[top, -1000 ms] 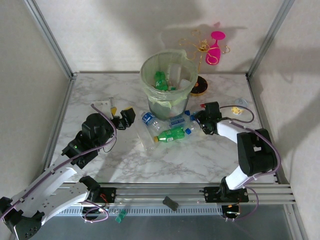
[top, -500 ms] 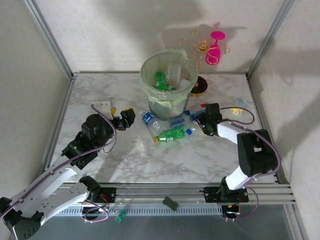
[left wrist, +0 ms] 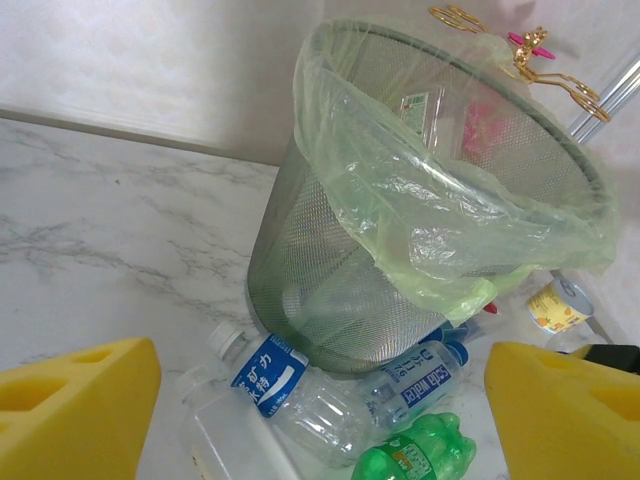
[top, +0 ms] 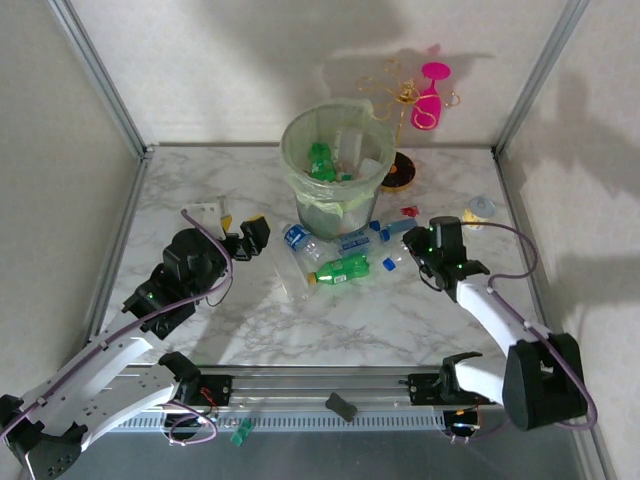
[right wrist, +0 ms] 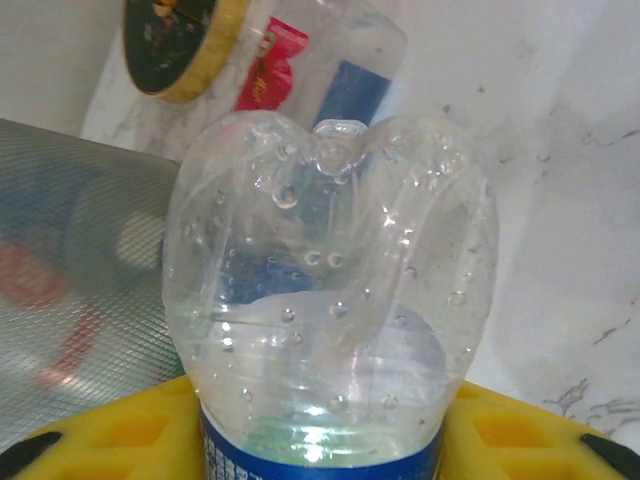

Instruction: Put the plastic bottles in the bin

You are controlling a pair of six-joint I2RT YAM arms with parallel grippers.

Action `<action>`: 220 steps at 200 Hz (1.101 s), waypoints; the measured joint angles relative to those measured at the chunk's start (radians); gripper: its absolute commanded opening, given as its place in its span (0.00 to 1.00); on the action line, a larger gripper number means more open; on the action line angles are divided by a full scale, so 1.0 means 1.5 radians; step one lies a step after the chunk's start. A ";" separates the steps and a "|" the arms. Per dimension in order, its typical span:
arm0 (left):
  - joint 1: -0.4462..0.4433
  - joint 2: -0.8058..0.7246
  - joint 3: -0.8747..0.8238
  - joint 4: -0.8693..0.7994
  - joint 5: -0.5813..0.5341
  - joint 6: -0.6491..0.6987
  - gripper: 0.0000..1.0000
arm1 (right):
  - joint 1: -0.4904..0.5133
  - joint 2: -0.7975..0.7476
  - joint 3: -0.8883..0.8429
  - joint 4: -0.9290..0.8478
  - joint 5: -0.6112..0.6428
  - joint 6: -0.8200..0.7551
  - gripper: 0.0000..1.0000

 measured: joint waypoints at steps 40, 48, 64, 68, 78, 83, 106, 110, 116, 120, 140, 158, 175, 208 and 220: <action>-0.003 -0.002 0.000 0.000 -0.008 0.002 0.84 | 0.000 -0.111 -0.013 -0.019 -0.003 -0.029 0.00; -0.004 -0.004 0.000 0.000 -0.009 0.003 0.84 | 0.000 -0.130 -0.013 -0.021 -0.006 -0.037 0.00; -0.004 -0.009 -0.001 0.002 -0.003 0.002 0.84 | -0.001 -0.166 -0.012 -0.022 -0.027 -0.065 0.00; -0.004 -0.009 -0.001 0.005 0.003 0.002 0.84 | -0.001 -0.171 -0.011 -0.022 -0.033 -0.071 0.00; -0.004 -0.009 0.000 0.011 0.023 0.002 0.84 | -0.001 -0.181 -0.005 -0.029 -0.052 -0.097 0.00; -0.006 -0.008 0.000 0.012 0.032 0.000 0.83 | -0.001 -0.182 0.001 -0.034 -0.060 -0.108 0.00; -0.019 0.004 0.021 0.007 0.074 -0.014 0.80 | -0.001 -0.182 0.041 -0.064 -0.100 -0.164 0.00; -0.021 0.008 0.028 0.006 0.080 -0.016 0.80 | -0.001 -0.182 0.049 -0.069 -0.106 -0.172 0.00; -0.022 0.011 0.039 0.005 0.087 -0.021 0.81 | -0.001 -0.182 0.062 -0.077 -0.113 -0.186 0.00; -0.022 0.014 0.046 0.005 0.092 -0.025 0.81 | -0.001 -0.184 0.070 -0.082 -0.119 -0.194 0.00; -0.023 0.020 0.081 0.006 0.102 -0.041 0.82 | -0.001 -0.194 0.104 -0.099 -0.133 -0.228 0.00; -0.023 0.028 0.101 0.012 0.098 -0.043 0.83 | 0.000 -0.200 0.131 -0.105 -0.143 -0.252 0.00; -0.024 0.038 0.105 0.013 0.079 -0.043 0.83 | -0.001 -0.197 0.156 -0.107 -0.152 -0.269 0.00; -0.024 0.049 0.098 0.023 0.043 -0.033 0.83 | 0.008 -0.146 0.225 -0.121 -0.166 -0.298 0.00; -0.024 0.048 0.087 0.032 0.026 -0.027 0.83 | 0.016 -0.121 0.258 -0.124 -0.165 -0.310 0.00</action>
